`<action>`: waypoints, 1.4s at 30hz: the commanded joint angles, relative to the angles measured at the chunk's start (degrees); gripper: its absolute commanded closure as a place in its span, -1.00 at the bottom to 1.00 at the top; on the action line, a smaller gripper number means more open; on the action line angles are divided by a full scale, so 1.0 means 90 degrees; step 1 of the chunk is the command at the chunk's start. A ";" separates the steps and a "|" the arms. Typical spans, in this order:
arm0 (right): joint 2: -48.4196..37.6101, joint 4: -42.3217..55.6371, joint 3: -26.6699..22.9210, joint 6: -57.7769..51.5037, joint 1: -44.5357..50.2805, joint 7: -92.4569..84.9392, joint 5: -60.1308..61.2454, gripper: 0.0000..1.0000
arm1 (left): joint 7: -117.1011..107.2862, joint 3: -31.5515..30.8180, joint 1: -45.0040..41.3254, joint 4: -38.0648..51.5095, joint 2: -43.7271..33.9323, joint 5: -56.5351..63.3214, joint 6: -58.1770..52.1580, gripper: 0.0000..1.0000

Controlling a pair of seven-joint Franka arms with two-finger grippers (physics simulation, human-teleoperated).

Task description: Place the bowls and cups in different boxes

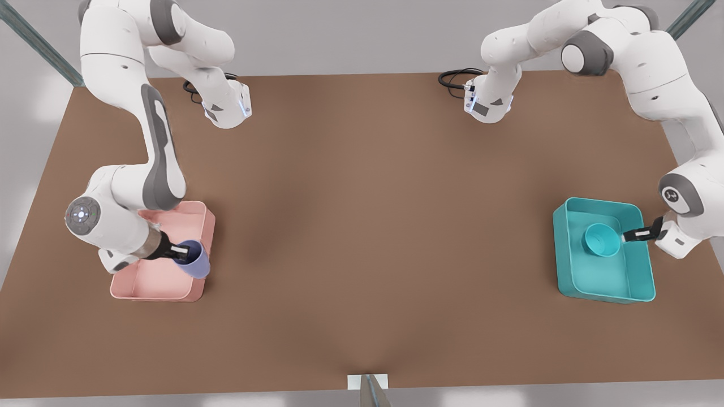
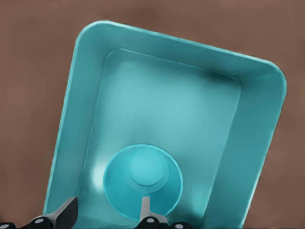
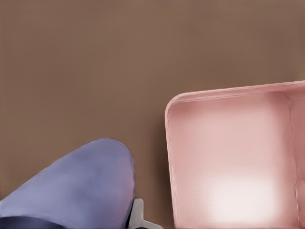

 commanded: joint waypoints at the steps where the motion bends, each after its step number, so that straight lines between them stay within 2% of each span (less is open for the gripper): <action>1: -0.0078 0.0103 -0.0012 -0.0878 -0.0417 -0.3080 0.0039 0.57 | -0.0233 -0.0094 -0.0382 0.0084 -0.0724 0.0456 -0.1723 -1.00; 3: 0.0019 0.0094 -0.0022 -0.0956 -0.0896 -0.3492 -0.0049 0.57 | -0.0674 -0.0495 -0.1183 0.0103 -0.1809 0.0466 -0.2378 -1.00; 4: 0.0107 0.0094 -0.0051 -0.0975 -0.0994 -0.3511 -0.0078 0.57 | -0.0830 -0.0622 -0.1272 0.0327 -0.1976 0.0456 -0.2739 -1.00; 6: 0.0507 0.0103 -0.0090 -0.0907 -0.1170 -0.3492 -0.0088 0.57 | -0.1592 -0.1237 -0.1272 0.0943 -0.1976 0.0446 -0.3307 -1.00; 12: 0.1835 0.0670 -0.0081 -0.0439 -0.1150 -0.3296 0.0029 0.57 | -0.1602 -0.2301 -0.1291 0.1109 -0.1868 0.0680 -0.3346 -1.00; 19: 0.2109 0.0709 -0.0081 -0.0077 -0.1131 -0.3296 0.0039 0.57 | -0.1622 -0.2351 -0.1291 0.1090 -0.1810 0.0651 -0.3346 -1.00; 20: 0.2109 0.0709 -0.0071 -0.0077 -0.1121 -0.3306 0.0039 0.47 | -0.1622 -0.2351 -0.1291 0.1090 -0.1810 0.0651 -0.3346 -1.00; 21: 0.2128 0.0699 -0.0071 -0.0067 -0.1131 -0.3296 0.0039 -0.53 | -0.1622 -0.2351 -0.1291 0.1090 -0.1810 0.0651 -0.3346 -1.00; 22: 0.2255 0.0709 -0.0061 -0.0077 -0.1141 -0.3306 0.0039 -1.00 | -0.1622 -0.2351 -0.1291 0.1099 -0.1790 0.0651 -0.3346 -1.00; 27: 0.2226 0.0719 -0.0032 -0.0165 -0.1102 -0.3296 0.0039 -1.00 | -0.1622 -0.2399 -0.1291 0.1100 -0.1800 0.0661 -0.3356 -1.00; 33: 0.1719 0.0719 0.0017 -0.0790 -0.1082 -0.3296 0.0039 -1.00 | -0.1622 -0.2399 -0.1291 0.1090 -0.1800 0.0661 -0.3365 -1.00; 35: 0.1026 0.0816 0.0066 -0.1551 -0.1004 -0.3277 0.0039 -1.00 | -0.1622 -0.2399 -0.1282 0.1100 -0.1800 0.0661 -0.3414 -1.00; 39: -0.0195 0.1002 0.0056 -0.3231 -0.0496 -0.0924 -0.0244 -1.00 | -0.1622 -0.2399 -0.1291 0.1100 -0.1800 0.0661 -0.3443 -1.00; 42: -0.1133 0.0924 0.0007 -0.3612 -0.0457 -0.0884 -0.0322 -1.00 | -0.1622 -0.2399 -0.1291 0.1100 -0.1800 0.0661 -0.3443 -1.00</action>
